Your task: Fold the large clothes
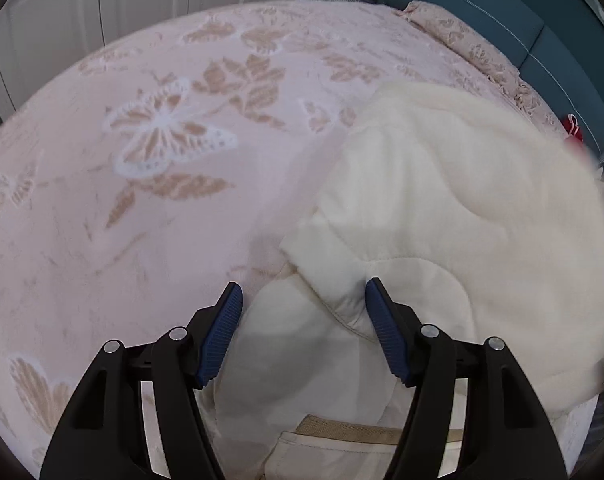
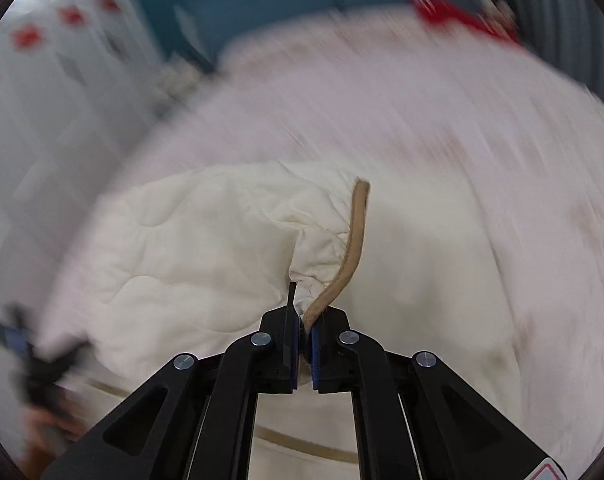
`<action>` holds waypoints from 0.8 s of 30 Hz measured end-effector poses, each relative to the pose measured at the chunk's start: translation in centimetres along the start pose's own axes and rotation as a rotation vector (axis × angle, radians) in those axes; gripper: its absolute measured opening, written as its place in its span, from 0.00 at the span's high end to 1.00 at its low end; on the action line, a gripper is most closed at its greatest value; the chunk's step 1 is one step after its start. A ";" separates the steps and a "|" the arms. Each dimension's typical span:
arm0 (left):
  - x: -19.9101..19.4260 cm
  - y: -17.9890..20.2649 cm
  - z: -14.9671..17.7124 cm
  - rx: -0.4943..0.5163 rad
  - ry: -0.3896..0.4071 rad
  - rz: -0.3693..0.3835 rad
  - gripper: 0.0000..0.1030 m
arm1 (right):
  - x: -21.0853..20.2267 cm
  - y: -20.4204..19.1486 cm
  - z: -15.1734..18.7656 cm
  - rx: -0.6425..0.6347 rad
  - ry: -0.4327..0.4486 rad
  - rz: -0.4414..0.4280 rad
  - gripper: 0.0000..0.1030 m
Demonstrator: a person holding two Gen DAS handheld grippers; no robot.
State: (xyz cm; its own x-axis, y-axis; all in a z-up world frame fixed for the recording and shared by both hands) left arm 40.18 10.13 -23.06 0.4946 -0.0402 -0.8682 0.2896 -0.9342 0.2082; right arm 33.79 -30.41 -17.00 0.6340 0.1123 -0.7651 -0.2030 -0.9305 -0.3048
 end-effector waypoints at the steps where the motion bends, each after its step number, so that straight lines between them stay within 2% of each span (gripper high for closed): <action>1: 0.0 0.1 0.1 0.009 0.005 -0.001 0.39 | 0.7 1.0 1.1 0.013 -0.020 0.012 0.96; 3: 0.1 0.3 0.2 0.038 0.015 -0.018 0.39 | 1.5 2.1 2.5 0.033 -0.035 0.007 0.95; 8: 0.5 0.6 0.4 0.070 0.030 -0.057 0.38 | 2.1 2.6 3.5 0.015 -0.030 0.046 0.89; 10: 0.2 0.6 0.4 0.088 0.040 -0.068 0.38 | 0.3 2.9 3.4 0.043 -0.006 0.083 0.78; 13: -1.7 0.7 -0.3 0.121 0.078 -0.074 0.40 | -3.2 2.8 2.8 0.051 0.083 0.171 0.70; 14: -2.7 1.1 -0.4 0.133 0.098 -0.064 0.40 | -4.7 2.2 2.8 0.039 0.128 0.190 0.70; 16: -4.4 2.1 -0.6 0.165 0.132 -0.035 0.40 | -5.8 0.2 2.9 0.003 0.154 0.161 0.70; 17: -5.0 3.0 -0.5 0.179 0.132 -0.011 0.40 | -5.6 -1.6 3.2 -0.029 0.139 0.129 0.71; 20: -4.3 5.1 0.3 0.204 0.085 0.040 0.40 | -3.2 -6.4 4.0 -0.107 0.076 0.045 0.80; 22: -3.2 6.1 1.0 0.234 0.065 0.030 0.40 | -0.7 -8.9 4.9 -0.154 0.025 0.027 0.86; 24: -1.8 6.5 1.7 0.256 0.048 0.008 0.40 | 1.3 -9.9 5.7 -0.168 -0.016 0.028 0.88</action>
State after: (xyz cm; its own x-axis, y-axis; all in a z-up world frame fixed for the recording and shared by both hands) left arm 39.79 3.48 -20.90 0.5359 -0.0370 -0.8435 0.0712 -0.9935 0.0888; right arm 32.40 -19.03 -18.24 0.6174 0.0895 -0.7816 -0.0921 -0.9785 -0.1848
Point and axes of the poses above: each gripper's, at about its wrist camera, not at the fingertips, and x roughly the way its jaws point, y to its right, z to its underside, the point moved 9 cm from there along x, roughly the way its jaws point, and after that the axes turned 3 degrees about -z, right-handed, at the moved point
